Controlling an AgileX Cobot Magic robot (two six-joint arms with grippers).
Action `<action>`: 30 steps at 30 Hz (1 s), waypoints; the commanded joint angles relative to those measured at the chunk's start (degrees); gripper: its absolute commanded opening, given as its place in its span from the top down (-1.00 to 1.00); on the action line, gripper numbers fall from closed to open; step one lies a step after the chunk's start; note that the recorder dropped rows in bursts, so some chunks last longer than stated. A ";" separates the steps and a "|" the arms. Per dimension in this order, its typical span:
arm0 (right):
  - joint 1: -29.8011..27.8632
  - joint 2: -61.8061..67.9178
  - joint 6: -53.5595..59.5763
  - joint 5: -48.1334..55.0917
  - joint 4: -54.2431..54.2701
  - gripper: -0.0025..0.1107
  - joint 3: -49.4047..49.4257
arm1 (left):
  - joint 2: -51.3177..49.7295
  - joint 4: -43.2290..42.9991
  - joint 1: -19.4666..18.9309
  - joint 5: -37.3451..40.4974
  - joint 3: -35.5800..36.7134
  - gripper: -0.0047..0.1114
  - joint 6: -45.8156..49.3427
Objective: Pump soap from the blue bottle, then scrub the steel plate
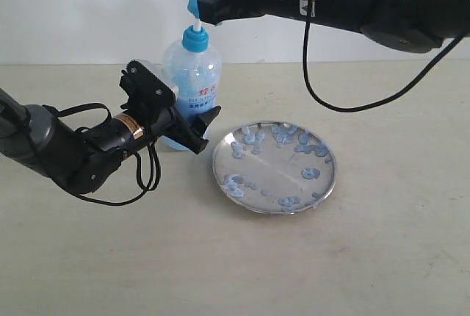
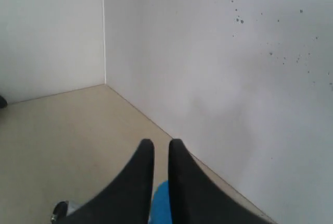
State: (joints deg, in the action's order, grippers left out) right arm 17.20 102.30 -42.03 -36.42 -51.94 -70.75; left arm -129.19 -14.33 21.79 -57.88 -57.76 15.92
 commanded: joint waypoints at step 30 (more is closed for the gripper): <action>3.48 5.23 -1.17 21.13 -6.77 0.94 -0.64 | -0.83 -0.68 0.27 5.20 1.04 0.84 1.68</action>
State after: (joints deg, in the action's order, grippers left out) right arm 20.40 105.47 -43.67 -23.95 -54.82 -73.02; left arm -129.19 -13.56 21.79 -57.10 -57.67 15.80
